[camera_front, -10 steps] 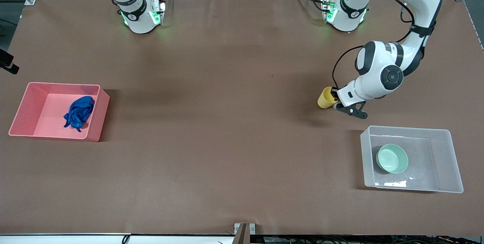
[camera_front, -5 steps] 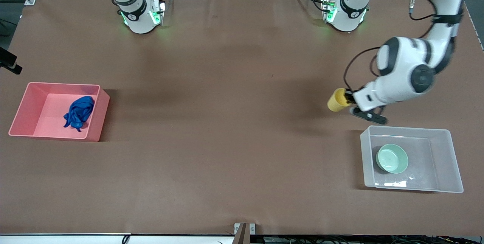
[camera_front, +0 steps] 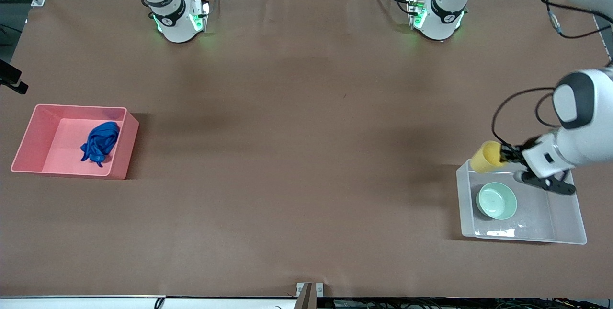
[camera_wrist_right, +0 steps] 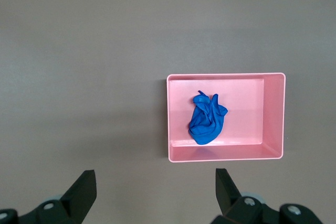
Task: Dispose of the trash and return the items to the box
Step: 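Lift the yellow cup and carry it over the clear box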
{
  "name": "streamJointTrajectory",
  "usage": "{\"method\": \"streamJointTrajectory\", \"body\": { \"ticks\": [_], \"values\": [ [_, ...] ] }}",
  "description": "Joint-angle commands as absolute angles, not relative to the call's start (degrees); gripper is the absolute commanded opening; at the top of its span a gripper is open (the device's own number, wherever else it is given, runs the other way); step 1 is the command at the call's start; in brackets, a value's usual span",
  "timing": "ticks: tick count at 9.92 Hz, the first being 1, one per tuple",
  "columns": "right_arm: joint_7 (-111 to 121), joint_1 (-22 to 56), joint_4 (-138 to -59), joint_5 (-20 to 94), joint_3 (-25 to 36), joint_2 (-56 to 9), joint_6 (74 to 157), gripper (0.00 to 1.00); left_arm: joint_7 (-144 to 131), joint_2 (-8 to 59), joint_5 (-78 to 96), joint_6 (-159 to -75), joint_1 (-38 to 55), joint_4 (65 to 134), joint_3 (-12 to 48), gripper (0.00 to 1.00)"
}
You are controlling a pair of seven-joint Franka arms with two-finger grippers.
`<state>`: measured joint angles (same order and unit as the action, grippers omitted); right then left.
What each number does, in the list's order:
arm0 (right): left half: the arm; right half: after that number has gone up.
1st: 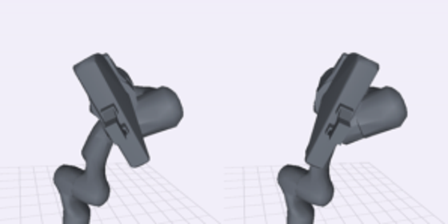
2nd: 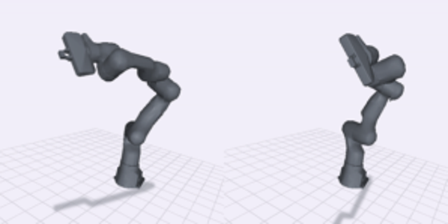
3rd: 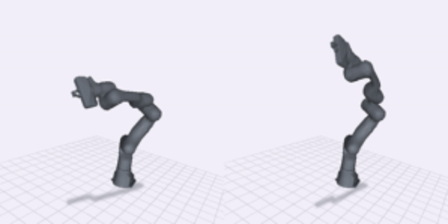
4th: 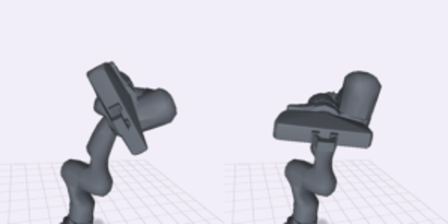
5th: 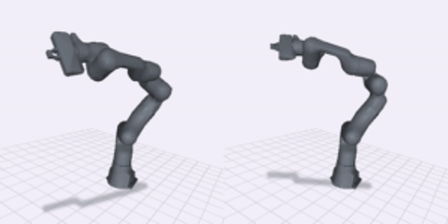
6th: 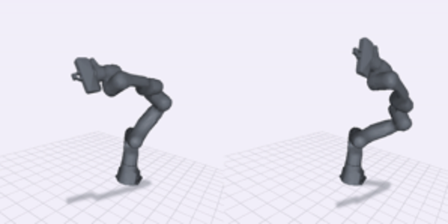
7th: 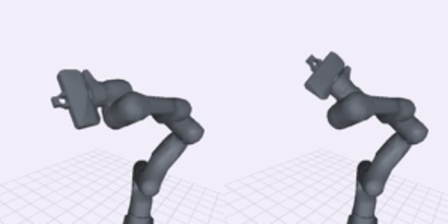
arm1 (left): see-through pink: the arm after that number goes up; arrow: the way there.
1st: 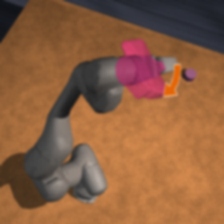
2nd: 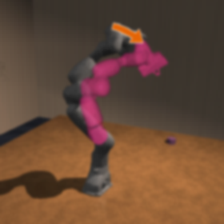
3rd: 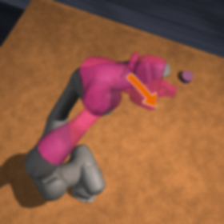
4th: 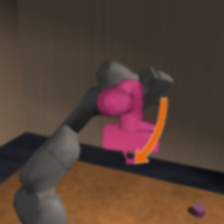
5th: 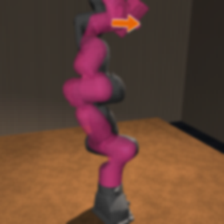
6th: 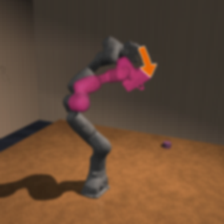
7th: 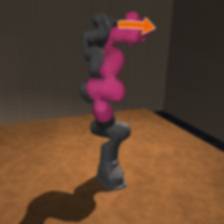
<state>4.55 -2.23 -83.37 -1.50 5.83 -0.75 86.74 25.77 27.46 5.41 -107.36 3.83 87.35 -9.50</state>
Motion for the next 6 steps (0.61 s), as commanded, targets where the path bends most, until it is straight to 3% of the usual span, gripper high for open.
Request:
{"method": "streamJointTrajectory", "body": {
  "ticks": [1, 4, 6],
  "values": [
    [3.78, -2.02, -83.14, -1.58, 5.89, -0.62, 86.48, 1.00, 30.04, 36.45, 4.92, -105.56, 4.13, 79.12, -13.61, 0.00],
    [3.78, -2.02, -83.14, -1.58, 5.89, -0.62, 86.48, 1.00, 31.63, 43.31, 5.10, -105.90, 3.34, 72.26, -15.29, 0.00],
    [3.69, -2.02, -83.14, -1.58, 5.98, -0.62, 86.48, 1.00, 31.55, 45.61, 5.10, -108.79, 2.81, 72.16, -15.38, 0.00]
  ]
}}
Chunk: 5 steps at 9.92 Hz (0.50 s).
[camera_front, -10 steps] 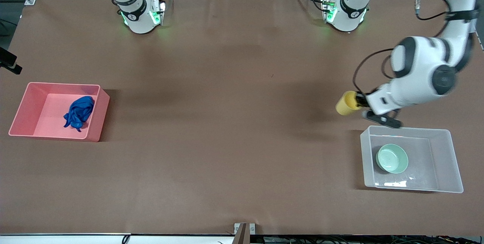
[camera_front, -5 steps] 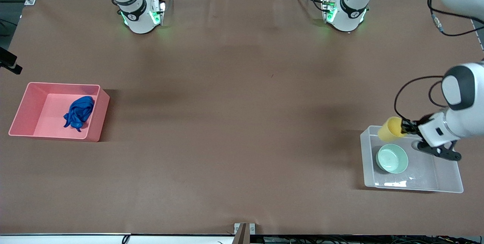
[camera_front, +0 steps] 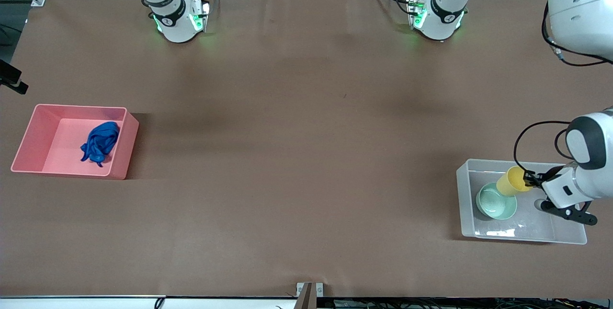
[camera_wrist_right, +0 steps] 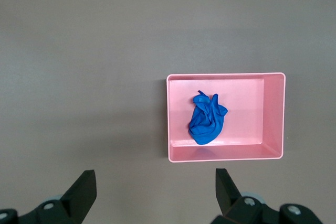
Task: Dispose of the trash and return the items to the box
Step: 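Lower the cup onto the green bowl and open the left gripper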
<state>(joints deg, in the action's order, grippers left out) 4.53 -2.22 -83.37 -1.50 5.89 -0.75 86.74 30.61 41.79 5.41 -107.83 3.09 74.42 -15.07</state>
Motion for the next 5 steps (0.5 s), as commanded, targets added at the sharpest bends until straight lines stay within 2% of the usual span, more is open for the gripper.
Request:
{"method": "streamJointTrajectory", "body": {
  "ticks": [1, 4, 5],
  "values": [
    [3.78, -2.02, -83.14, -1.58, 5.98, -0.62, 86.48, 1.00, 31.29, 46.83, 5.10, -110.46, 2.81, 72.16, -15.38, 0.00],
    [3.87, -2.11, -83.23, -1.58, 5.98, -0.62, 86.48, 1.00, 29.11, 48.52, 7.28, -114.16, 2.81, 72.60, -15.38, 0.03],
    [3.78, -2.11, -83.23, -1.58, 5.98, -0.62, 86.48, 1.00, 27.18, 48.34, 7.38, -114.43, 2.90, 72.60, -15.29, 0.17]
  ]
}}
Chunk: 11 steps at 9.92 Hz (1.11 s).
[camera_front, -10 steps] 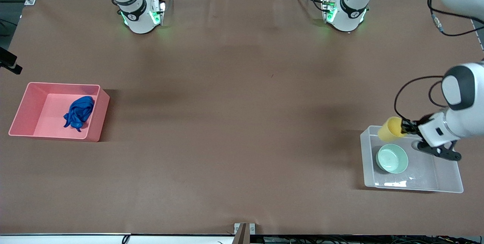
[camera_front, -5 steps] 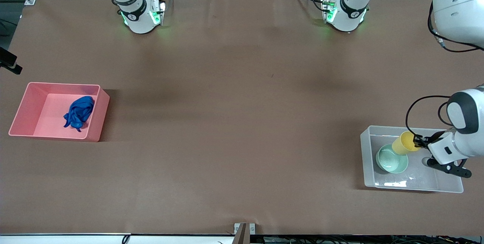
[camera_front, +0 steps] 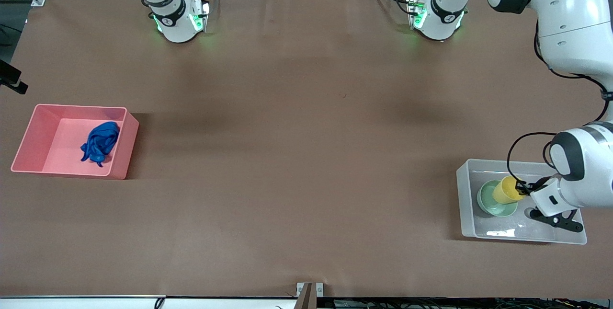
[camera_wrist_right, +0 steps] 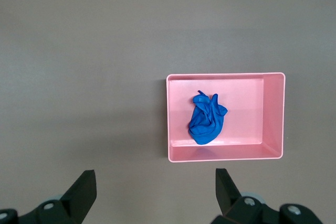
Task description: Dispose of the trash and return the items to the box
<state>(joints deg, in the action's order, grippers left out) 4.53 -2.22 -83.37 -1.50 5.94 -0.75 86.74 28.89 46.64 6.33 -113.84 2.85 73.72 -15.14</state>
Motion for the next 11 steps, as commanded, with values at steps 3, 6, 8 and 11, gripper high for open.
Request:
{"method": "streamJointTrajectory", "body": {
  "ticks": [3, 6, 8, 11],
  "values": [
    [4.13, -2.11, -83.23, -1.58, 5.98, -0.62, 86.48, 1.00, 24.87, 44.76, 9.84, -115.75, 3.43, 72.60, -14.94, 1.00],
    [4.13, -2.20, -83.23, -1.58, 5.98, -0.62, 86.48, 1.00, 21.64, 31.78, 9.49, -115.05, 4.57, 78.10, -11.79, 1.00],
    [3.96, -2.11, -83.32, -1.58, 5.98, -0.62, 86.40, 1.00, 16.55, 21.58, 7.49, -115.22, 5.10, 85.57, -9.42, 1.00],
    [3.96, -2.20, -83.41, -1.58, 5.98, -0.62, 86.13, 1.00, 9.67, 4.02, 4.22, -115.05, 5.01, 99.79, -6.60, 1.00]
  ]
}}
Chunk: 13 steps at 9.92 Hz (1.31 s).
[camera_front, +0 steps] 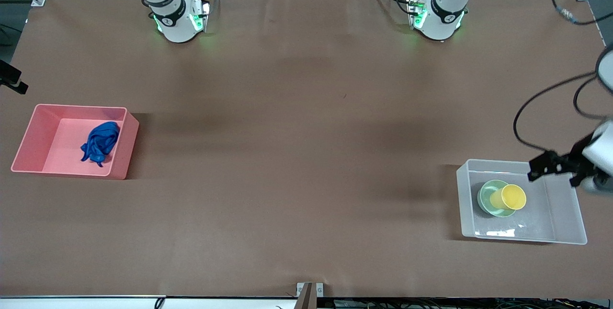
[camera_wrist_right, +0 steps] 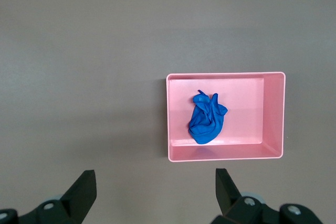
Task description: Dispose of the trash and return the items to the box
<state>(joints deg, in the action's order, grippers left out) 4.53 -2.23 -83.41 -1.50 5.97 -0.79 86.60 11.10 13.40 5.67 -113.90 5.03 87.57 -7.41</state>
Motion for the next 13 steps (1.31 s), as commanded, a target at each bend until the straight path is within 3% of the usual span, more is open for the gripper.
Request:
{"method": "streamJointTrajectory", "body": {
  "ticks": [1, 3, 9, 13],
  "values": [
    [3.96, -2.20, -83.41, -1.58, 6.06, -0.62, 86.05, 1.00, 9.41, -1.35, 4.22, -114.70, 5.01, 104.37, -6.59, 1.00],
    [4.04, -2.29, -83.41, -1.58, 6.06, -0.62, 86.04, 1.00, 8.70, -4.48, 3.96, -105.51, 4.92, 102.42, -6.77, 1.00],
    [4.39, -2.55, -83.76, -1.58, 6.15, -0.62, 85.96, 1.00, 7.48, 1.39, -1.14, -84.33, 4.49, 80.63, -4.66, 1.00],
    [4.39, -2.55, -83.76, -1.58, 6.15, -0.62, 85.96, 1.00, 3.25, -0.44, -0.26, -81.30, 3.96, 82.52, -4.57, 1.00]
  ]
}}
